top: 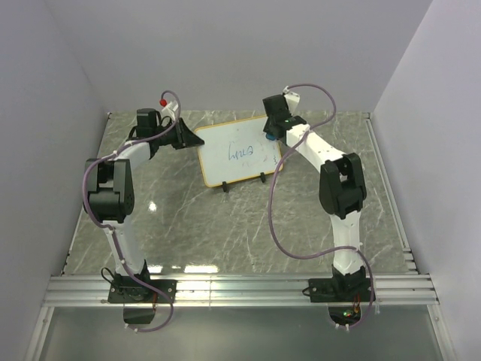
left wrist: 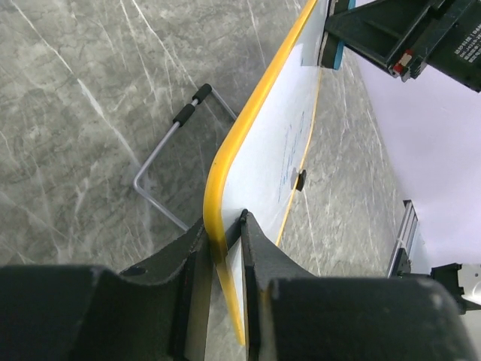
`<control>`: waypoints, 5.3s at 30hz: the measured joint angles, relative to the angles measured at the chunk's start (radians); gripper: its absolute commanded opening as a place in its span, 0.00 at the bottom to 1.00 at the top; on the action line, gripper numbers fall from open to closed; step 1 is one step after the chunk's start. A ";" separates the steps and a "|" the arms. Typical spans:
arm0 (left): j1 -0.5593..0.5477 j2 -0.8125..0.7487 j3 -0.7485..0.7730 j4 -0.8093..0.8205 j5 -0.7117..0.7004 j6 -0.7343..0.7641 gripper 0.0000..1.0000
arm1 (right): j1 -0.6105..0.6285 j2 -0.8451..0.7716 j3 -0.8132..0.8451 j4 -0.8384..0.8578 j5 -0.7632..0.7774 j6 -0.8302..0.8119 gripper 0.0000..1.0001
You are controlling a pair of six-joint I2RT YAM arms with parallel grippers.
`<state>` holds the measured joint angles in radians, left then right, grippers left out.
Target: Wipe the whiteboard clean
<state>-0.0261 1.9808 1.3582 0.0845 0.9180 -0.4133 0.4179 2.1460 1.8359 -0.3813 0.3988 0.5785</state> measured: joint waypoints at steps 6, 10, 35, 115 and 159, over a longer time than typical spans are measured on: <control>-0.011 -0.007 0.002 -0.006 -0.026 0.010 0.00 | 0.060 0.022 0.067 -0.016 -0.011 0.000 0.00; -0.021 -0.007 0.002 -0.018 -0.049 0.009 0.00 | 0.153 0.064 0.162 -0.019 -0.055 0.012 0.00; -0.063 -0.063 -0.006 -0.051 -0.111 0.039 0.00 | -0.065 -0.027 -0.131 0.109 -0.101 -0.008 0.00; -0.084 -0.151 -0.143 0.002 -0.182 0.079 0.00 | -0.098 -0.103 -0.365 0.264 -0.192 0.019 0.00; -0.084 -0.188 -0.226 0.060 -0.262 0.055 0.00 | 0.230 -0.127 -0.383 0.348 -0.261 0.077 0.00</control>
<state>-0.1097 1.7927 1.1320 0.1448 0.6563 -0.3588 0.6476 2.0186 1.4525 -0.0330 0.1379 0.6556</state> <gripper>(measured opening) 0.227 0.372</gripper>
